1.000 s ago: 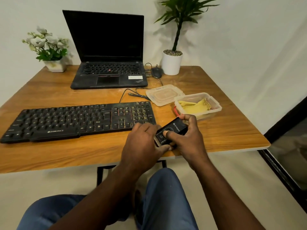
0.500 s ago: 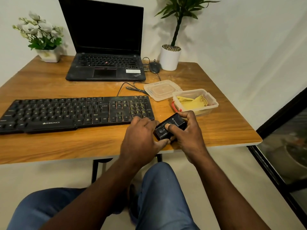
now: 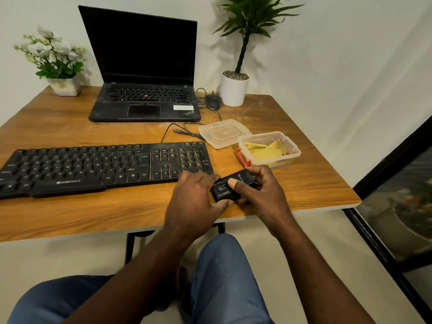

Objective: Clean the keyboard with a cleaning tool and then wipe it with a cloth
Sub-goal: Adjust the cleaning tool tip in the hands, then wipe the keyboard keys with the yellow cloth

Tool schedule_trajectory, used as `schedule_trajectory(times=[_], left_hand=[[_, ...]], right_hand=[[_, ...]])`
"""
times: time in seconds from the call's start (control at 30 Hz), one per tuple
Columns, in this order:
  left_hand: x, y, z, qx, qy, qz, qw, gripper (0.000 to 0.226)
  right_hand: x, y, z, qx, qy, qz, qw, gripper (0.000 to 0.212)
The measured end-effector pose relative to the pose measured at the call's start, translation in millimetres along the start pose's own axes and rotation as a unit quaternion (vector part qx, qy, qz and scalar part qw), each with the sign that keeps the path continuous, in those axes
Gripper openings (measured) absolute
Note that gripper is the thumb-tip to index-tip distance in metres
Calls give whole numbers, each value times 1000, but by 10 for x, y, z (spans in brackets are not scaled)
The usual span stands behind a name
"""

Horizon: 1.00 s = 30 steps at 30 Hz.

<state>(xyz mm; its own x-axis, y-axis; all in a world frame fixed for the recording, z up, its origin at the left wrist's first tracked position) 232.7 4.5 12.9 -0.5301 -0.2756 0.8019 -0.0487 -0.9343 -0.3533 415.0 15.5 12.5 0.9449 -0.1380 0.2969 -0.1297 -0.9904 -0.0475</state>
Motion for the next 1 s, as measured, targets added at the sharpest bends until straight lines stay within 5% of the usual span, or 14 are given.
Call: schedule_trajectory(times=[0.2, 0.37, 0.53, 0.67, 0.87, 1.0], left_hand=[[-12, -63, 21, 36, 15, -47, 998, 75], [-22, -148, 110, 18, -4, -69, 997, 75], [70, -261, 271, -17, -32, -57, 998, 72], [218, -743, 628, -60, -23, -13, 998, 34], [-255, -1504, 1104, -116, -157, -116, 974, 29], [-457, -1569, 1132, -95, -247, -141, 954, 18]], right_hand=[[370, 54, 66, 53, 109, 51, 991, 30], [545, -68, 107, 23, 88, 28, 996, 17], [740, -303, -211, 117, 153, 57, 980, 8], [974, -788, -608, 187, 287, 97, 935, 8], [664, -1621, -531, 146, 571, -119, 799, 16], [551, -1721, -445, 136, 623, -108, 763, 29]])
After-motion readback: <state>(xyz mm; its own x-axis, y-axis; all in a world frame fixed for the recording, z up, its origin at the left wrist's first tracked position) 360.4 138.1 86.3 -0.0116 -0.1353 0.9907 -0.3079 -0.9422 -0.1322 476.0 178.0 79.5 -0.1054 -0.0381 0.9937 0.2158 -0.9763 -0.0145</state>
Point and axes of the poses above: each hand's wrist, its own y-axis away from the middle knuckle, its own x-axis out of the back of the hand, z = x × y, the point moved 6 cm from there along -y, towards the middle knuckle, and after that the axes turned 3 degrees about z, right-handed, at the moved point
